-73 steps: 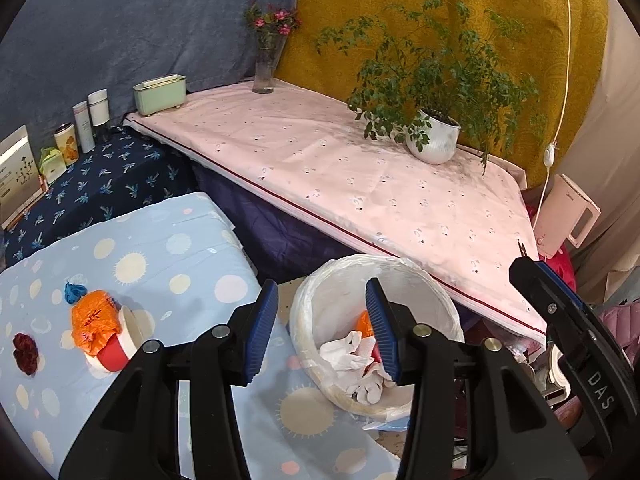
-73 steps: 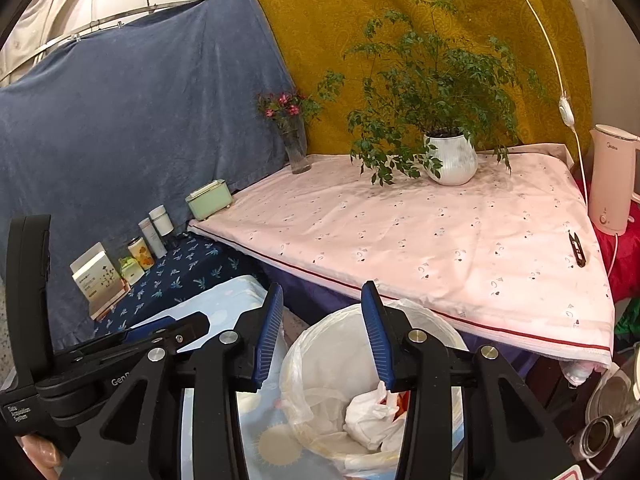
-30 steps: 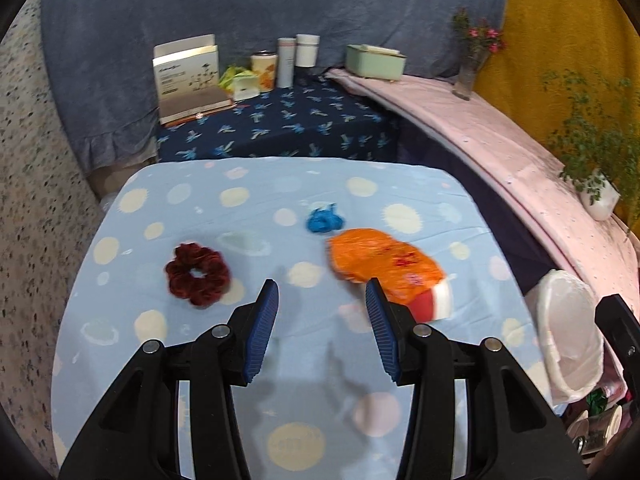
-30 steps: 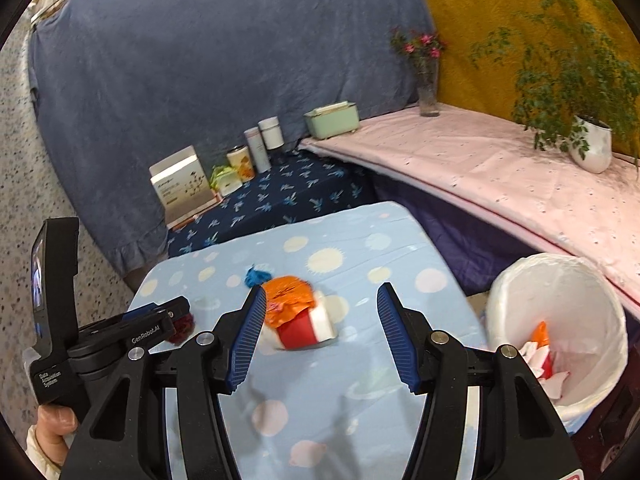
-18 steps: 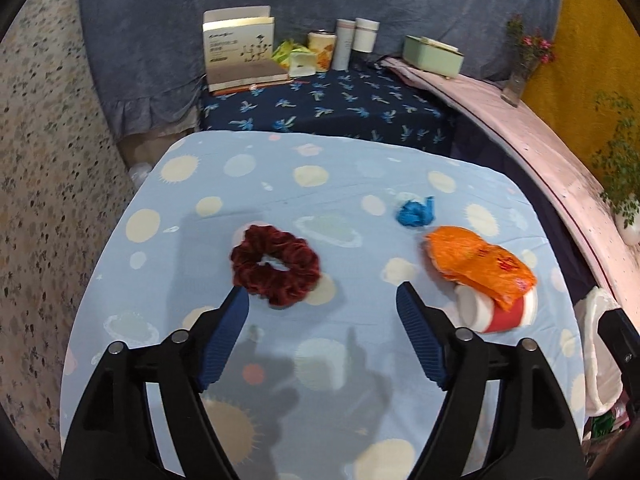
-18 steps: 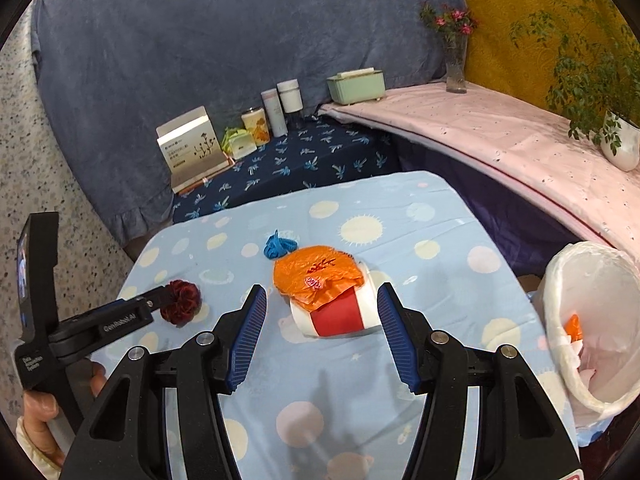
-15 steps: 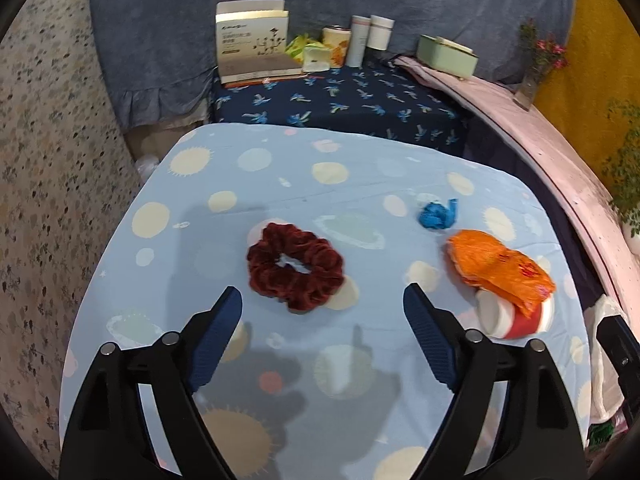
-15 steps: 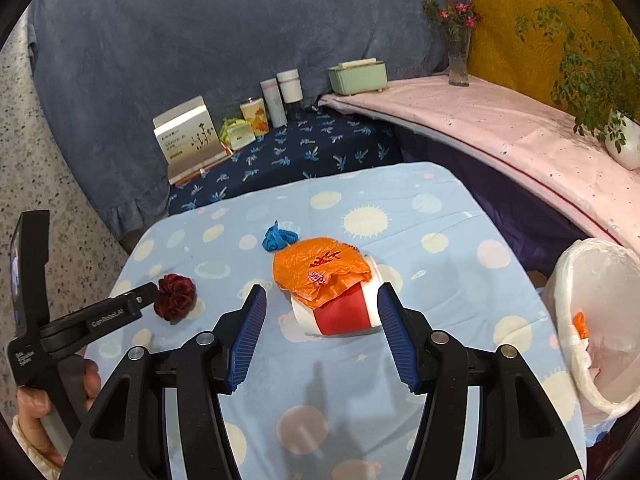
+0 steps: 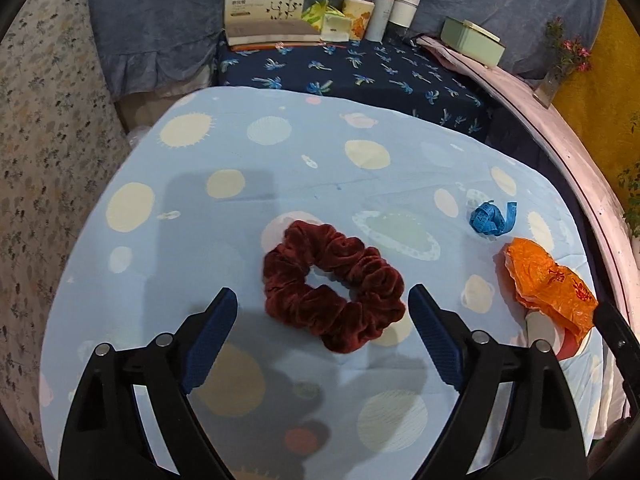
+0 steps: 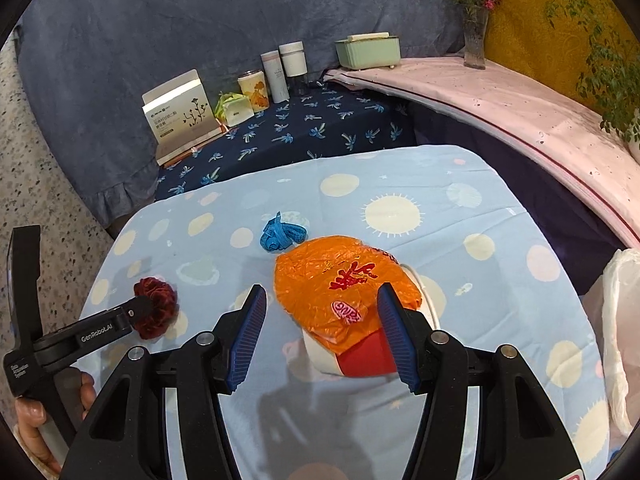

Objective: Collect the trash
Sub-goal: 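Grasp the dark red scrunchie with the left tool while the right tool grasps the orange bag, then carry the scrunchie and orange bag with both tools over the white bin, then open both tools over the bin to drop the scrunchie and bag, then move both tools back toward the red-and-white paper cup on the table, then grasp the red-and-white paper cup with the right tool while the left tool grasps the blue item, then carry the paper cup and blue item with both tools over the white bin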

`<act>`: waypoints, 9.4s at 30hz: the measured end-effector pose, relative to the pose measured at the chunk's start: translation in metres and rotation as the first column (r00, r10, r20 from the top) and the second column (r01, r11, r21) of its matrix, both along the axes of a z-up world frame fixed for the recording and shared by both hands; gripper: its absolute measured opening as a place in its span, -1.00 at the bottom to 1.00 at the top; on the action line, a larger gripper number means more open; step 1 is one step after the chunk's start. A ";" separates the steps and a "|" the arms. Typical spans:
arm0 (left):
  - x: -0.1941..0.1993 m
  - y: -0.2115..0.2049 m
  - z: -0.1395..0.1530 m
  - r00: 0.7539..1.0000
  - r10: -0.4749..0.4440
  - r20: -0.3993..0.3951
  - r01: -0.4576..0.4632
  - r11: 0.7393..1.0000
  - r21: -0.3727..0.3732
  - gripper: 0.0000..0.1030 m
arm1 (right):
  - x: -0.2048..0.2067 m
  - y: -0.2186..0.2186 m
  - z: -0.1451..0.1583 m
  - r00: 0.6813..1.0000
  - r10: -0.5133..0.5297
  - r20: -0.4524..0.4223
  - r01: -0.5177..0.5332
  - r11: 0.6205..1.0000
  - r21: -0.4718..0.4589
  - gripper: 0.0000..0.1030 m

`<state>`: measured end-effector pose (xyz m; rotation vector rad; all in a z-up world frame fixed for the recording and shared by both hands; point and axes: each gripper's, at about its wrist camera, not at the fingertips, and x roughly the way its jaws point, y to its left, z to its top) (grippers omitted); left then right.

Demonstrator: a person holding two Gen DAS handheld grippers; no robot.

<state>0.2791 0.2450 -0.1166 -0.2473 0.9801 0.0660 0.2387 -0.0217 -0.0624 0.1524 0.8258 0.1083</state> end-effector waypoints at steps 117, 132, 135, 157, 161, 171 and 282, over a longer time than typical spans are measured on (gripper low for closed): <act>-0.132 -0.448 0.147 0.681 -0.698 0.223 0.702 0.708 0.072 0.30 | -0.196 -0.317 0.125 0.844 -0.451 0.292 0.428 0.893 0.141 -0.17; -0.127 -0.409 0.148 0.729 -0.643 0.234 0.650 0.758 0.058 0.30 | -0.193 -0.291 0.132 0.858 -0.413 0.306 0.397 0.910 0.117 0.04; -0.124 -0.397 0.148 0.742 -0.628 0.235 0.634 0.771 0.056 0.30 | -0.190 -0.284 0.133 0.863 -0.404 0.304 0.389 0.915 0.112 0.09; -0.086 -0.281 0.126 0.864 -0.456 0.213 0.461 0.887 0.027 0.30 | -0.144 -0.193 0.116 0.933 -0.251 0.256 0.251 0.967 0.035 0.33; -0.076 -0.250 0.115 0.892 -0.408 0.195 0.410 0.912 0.032 0.30 | -0.133 -0.169 0.107 0.951 -0.207 0.228 0.208 0.978 0.022 0.36; -0.053 -0.170 0.089 0.945 -0.290 0.153 0.282 0.956 0.076 0.30 | -0.097 -0.098 0.064 0.989 -0.074 0.126 0.077 0.997 -0.018 0.56; -0.139 -0.430 0.118 0.660 -0.737 0.144 0.740 0.671 0.049 -0.99 | -0.194 -0.319 0.064 0.837 -0.506 0.209 0.499 0.862 0.089 0.61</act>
